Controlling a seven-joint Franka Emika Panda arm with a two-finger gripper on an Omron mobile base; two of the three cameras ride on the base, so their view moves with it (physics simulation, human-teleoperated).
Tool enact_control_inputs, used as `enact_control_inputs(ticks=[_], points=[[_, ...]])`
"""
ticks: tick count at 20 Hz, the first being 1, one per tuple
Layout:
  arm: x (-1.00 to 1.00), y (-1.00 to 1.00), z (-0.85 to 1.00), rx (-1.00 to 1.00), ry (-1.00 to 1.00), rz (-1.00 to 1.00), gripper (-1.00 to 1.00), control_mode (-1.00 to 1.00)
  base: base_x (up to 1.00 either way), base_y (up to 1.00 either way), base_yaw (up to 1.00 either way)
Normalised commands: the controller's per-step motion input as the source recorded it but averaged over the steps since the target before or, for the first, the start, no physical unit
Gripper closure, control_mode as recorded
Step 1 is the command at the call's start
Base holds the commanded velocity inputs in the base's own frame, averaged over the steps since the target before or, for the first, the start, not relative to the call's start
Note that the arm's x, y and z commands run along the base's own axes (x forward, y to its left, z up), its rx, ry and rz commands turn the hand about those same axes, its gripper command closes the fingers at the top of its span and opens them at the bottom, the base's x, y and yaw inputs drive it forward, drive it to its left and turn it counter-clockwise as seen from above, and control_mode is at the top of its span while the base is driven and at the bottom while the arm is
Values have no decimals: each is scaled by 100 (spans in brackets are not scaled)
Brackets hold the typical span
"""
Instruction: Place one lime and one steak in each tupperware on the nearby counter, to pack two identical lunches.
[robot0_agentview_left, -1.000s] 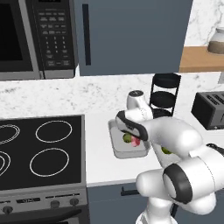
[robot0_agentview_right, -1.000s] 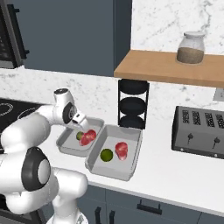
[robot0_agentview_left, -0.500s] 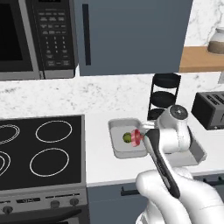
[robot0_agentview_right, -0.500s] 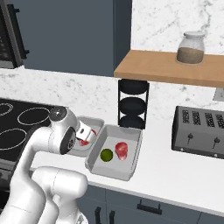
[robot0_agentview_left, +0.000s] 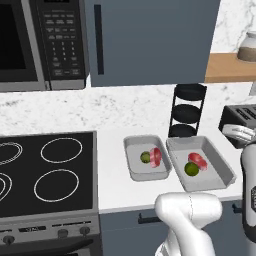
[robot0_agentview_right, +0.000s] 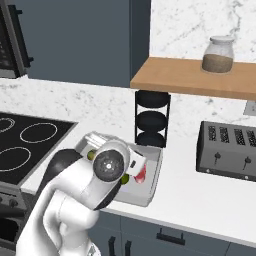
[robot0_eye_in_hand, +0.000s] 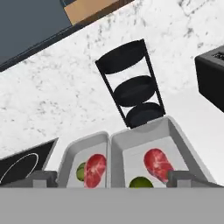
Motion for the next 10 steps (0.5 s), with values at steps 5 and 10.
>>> enact_control_inputs(ticks=[5,10], points=[[-100,-78,100,14,-74,0,-100,-100,0,0,0],[-59,-10,92,0,-57,-1,-100,-100,0,0,0]])
